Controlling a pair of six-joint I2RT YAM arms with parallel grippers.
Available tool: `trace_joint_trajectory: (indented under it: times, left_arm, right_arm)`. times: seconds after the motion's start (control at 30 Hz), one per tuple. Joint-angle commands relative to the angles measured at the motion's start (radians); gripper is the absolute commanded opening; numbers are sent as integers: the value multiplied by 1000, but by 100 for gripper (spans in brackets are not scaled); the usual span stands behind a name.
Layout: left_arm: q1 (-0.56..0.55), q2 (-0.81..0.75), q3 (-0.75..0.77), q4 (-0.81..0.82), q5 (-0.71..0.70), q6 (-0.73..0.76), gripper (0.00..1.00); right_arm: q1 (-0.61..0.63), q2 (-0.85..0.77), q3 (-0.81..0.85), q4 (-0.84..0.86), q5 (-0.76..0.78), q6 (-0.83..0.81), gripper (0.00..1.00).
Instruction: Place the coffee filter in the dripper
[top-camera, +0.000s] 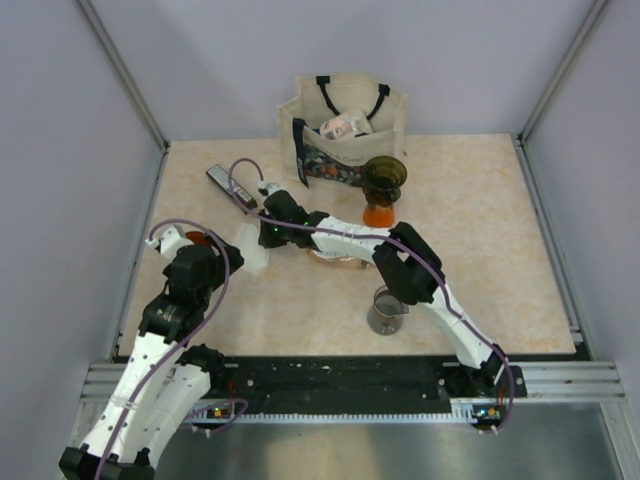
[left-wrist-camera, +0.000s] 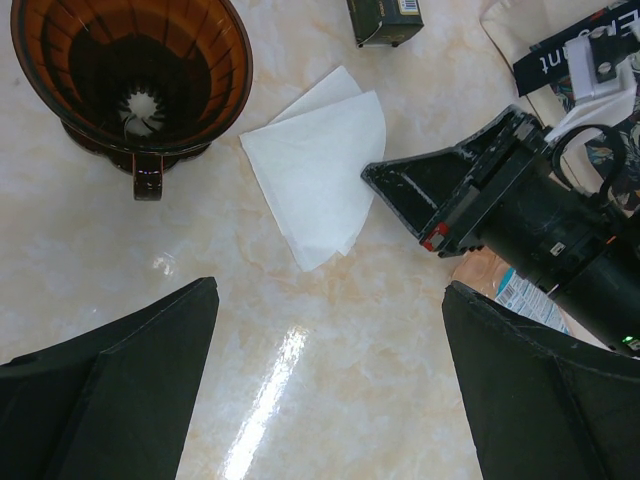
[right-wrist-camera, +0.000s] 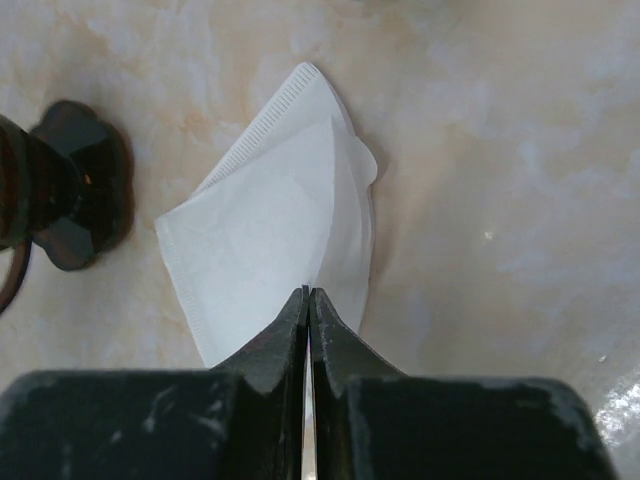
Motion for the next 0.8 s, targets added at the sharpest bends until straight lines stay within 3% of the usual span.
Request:
trace_joint_trajectory:
  times: [0.0,0.17,0.47,0.6,0.7,0.77]
  left_arm:
    - [5,-21,10,12,4,-5,99]
    - [5,-46,34,7,39,4,99]
    - [5,-104,48,35,168,24,99]
    - [5,-118,62,41,235,41,99]
    - [5,-133,79,45,298,66,99]
    - [5,-139,92,50,340,79,99]
  right_arm:
    - [-4,-130,-104,144,-45,-145,0]
    - [-9,-375,-342,266,-65,-396,0]
    - [-49,-765,-704,297,-258,-790,0]
    - [-54,-921,-876,244,-375,-1163,0]
    - [-54,-1048,-967,123,-467,-1517,0]
    - [-54,-1119,-1001,41,-527,-1662,0]
